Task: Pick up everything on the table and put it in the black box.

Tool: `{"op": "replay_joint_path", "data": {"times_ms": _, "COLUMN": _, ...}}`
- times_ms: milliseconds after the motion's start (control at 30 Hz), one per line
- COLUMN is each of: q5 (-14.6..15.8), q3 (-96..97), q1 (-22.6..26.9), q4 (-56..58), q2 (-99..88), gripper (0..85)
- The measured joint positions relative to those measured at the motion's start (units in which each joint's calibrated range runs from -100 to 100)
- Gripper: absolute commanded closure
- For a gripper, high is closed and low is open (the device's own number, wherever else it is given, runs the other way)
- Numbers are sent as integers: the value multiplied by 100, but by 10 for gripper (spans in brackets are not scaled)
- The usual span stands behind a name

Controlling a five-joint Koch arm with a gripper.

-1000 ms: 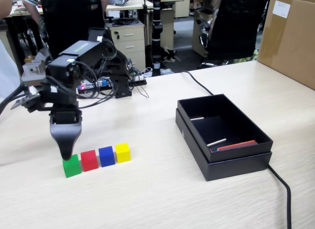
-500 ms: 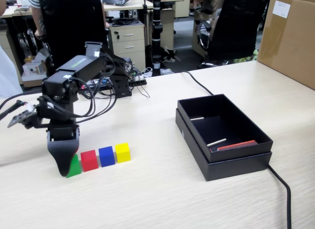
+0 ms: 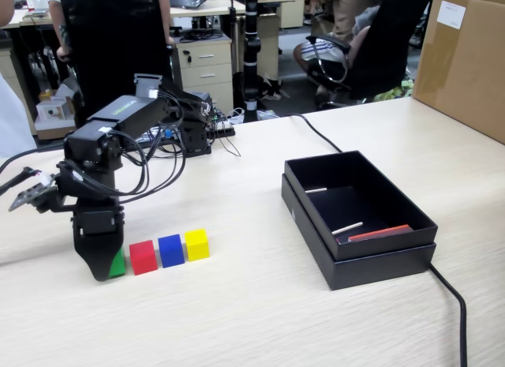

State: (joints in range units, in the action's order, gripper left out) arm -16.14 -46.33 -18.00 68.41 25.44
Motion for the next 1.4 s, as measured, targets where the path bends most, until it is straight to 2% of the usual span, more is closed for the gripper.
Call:
{"op": "replay_joint_path", "data": {"times_ms": 100, "q5": 137, "q3": 228, "q1": 44, "q4": 139, "q2": -1307, "gripper": 799}}
{"op": "replay_joint_path", "data": {"times_ms": 167, "q5": 303, "q3": 913, "q1": 303, "q4": 217, "q2": -3197, "gripper": 799}}
{"op": "replay_joint_path", "data": {"times_ms": 233, "q5": 405, "q3": 1296, "q1": 430, "q4": 256, "q2": -3663, "gripper": 798}}
{"op": "replay_joint_path", "data": {"times_ms": 400, "q5": 821, "q3": 2592, "q1": 1245, "q4": 310, "q2": -5463, "gripper": 798}}
{"op": "replay_joint_path", "data": {"times_ms": 533, "q5": 1192, "q3": 3040, "q1": 1998, "q4": 310, "q2": -6162, "gripper": 797}}
{"op": "replay_joint_path", "data": {"times_ms": 733, "q5": 1753, "q3": 2921, "q1": 2935, "q4": 310, "q2": -6006, "gripper": 797}}
{"op": "replay_joint_path", "data": {"times_ms": 900, "q5": 1900, "q3": 2337, "q1": 3204, "q4": 310, "q2": -5307, "gripper": 797}}
{"op": "replay_joint_path", "data": {"times_ms": 1067, "q5": 2007, "q3": 1953, "q1": 3243, "q4": 310, "q2": -4311, "gripper": 793}}
{"op": "replay_joint_path", "data": {"times_ms": 1400, "q5": 2007, "q3": 1880, "q1": 3243, "q4": 310, "q2": -3883, "gripper": 791}}
